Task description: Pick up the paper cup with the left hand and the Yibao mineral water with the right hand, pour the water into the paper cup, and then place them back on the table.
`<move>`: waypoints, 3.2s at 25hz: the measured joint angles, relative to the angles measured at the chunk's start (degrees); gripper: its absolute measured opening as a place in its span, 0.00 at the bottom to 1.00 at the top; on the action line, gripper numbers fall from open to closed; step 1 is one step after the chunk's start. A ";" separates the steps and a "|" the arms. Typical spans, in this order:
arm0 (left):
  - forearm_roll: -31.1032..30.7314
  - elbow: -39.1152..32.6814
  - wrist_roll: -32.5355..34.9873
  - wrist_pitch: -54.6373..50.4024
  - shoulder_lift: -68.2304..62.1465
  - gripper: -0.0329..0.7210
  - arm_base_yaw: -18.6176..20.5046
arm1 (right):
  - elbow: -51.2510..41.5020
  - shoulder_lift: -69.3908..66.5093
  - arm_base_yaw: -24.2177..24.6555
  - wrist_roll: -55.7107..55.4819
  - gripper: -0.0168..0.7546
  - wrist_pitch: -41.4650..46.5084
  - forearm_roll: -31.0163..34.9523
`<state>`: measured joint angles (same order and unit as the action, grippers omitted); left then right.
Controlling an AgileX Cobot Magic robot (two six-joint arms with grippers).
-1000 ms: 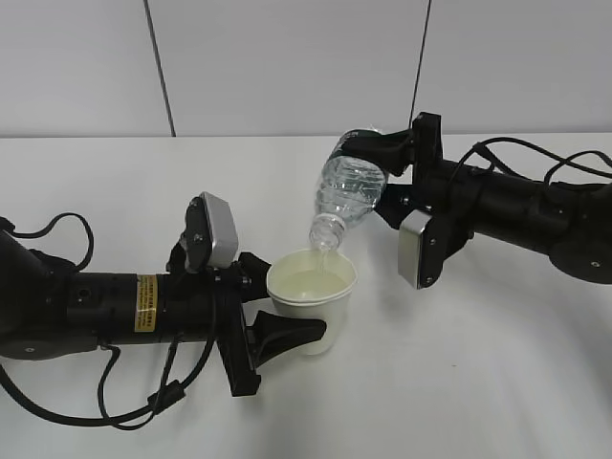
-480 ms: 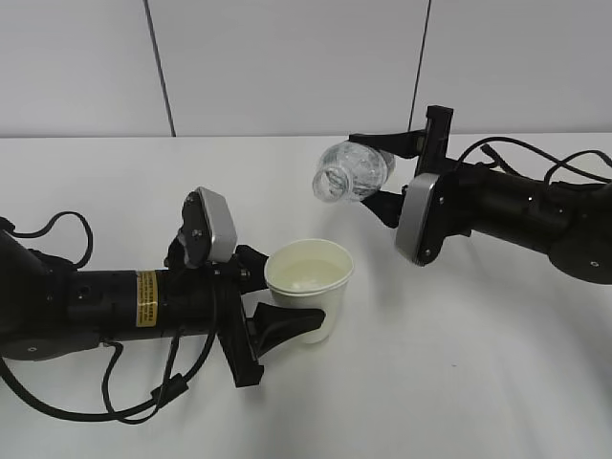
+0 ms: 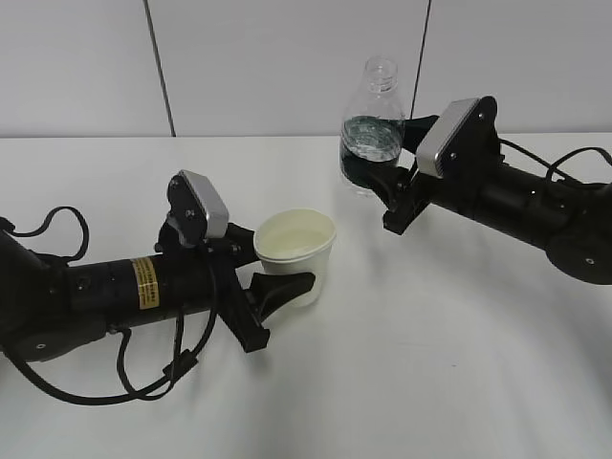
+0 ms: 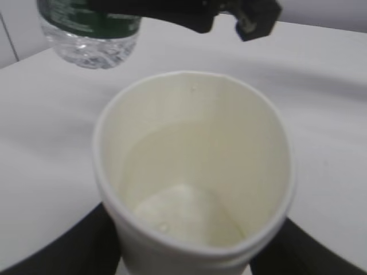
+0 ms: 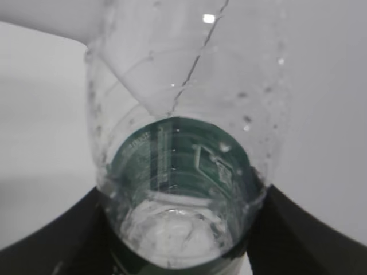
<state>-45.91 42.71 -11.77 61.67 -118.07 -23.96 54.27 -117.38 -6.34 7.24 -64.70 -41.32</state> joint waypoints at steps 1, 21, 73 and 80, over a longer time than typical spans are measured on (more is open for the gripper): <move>1.50 0.00 0.20 0.00 0.00 0.62 0.00 | 0.00 0.00 0.00 -3.40 0.58 0.00 0.00; 6.06 0.00 3.80 -0.06 0.00 0.60 11.65 | -1.40 0.04 0.00 -23.97 0.58 7.43 -3.04; -2.57 0.00 -0.88 0.85 -2.25 0.73 11.70 | -1.53 -7.16 0.23 -18.00 0.83 5.32 -11.74; -3.28 0.00 -2.96 -1.98 -2.03 0.73 11.70 | -1.53 -7.16 2.03 -20.08 0.83 5.44 -13.34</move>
<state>-49.18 42.71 -14.73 59.69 -120.10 -12.27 52.74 -124.55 -4.31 -12.84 -59.26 -54.67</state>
